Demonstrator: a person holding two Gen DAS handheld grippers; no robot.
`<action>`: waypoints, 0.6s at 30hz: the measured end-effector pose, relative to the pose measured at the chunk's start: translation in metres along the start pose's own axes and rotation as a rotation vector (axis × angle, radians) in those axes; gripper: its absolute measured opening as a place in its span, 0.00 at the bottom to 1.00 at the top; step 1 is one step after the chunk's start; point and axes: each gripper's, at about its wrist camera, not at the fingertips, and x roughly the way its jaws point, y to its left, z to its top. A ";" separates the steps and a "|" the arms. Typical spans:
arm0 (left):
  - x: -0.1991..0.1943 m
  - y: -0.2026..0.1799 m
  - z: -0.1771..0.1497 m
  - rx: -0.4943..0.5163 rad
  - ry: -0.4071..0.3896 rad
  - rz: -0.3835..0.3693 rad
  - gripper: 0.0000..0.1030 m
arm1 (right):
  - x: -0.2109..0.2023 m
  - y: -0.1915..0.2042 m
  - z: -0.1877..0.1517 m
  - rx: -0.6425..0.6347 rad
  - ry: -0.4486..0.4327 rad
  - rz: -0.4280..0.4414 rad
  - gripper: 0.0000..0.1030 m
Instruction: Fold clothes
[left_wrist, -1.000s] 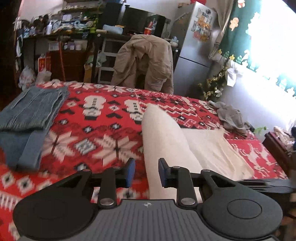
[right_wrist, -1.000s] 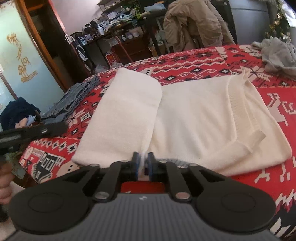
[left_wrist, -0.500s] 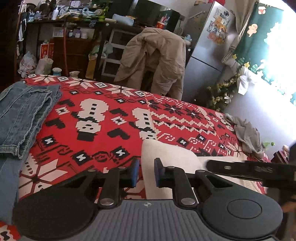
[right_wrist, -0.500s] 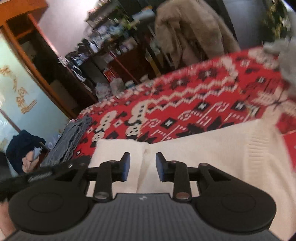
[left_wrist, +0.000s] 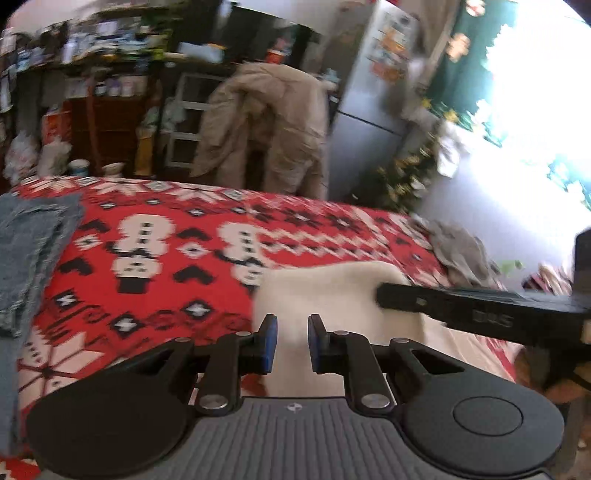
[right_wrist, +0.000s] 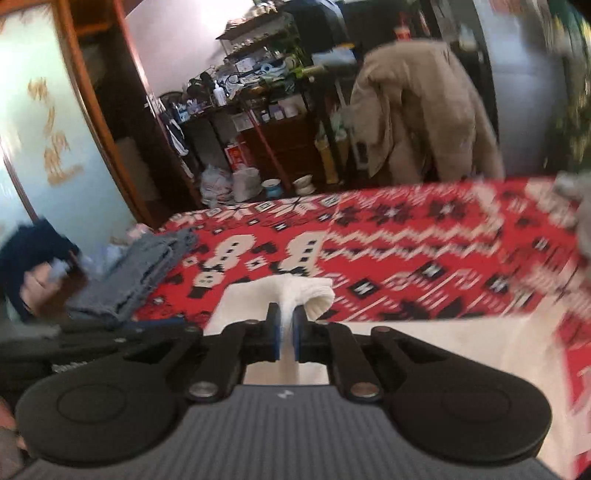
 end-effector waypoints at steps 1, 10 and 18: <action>0.005 -0.006 -0.004 0.029 0.015 0.019 0.16 | 0.000 0.000 -0.001 -0.011 0.009 -0.023 0.07; 0.005 -0.013 -0.014 0.065 0.038 0.052 0.16 | 0.032 -0.038 -0.023 0.155 0.093 -0.051 0.21; -0.046 -0.021 -0.030 0.092 0.043 0.019 0.16 | -0.031 -0.047 -0.031 0.232 0.082 0.022 0.30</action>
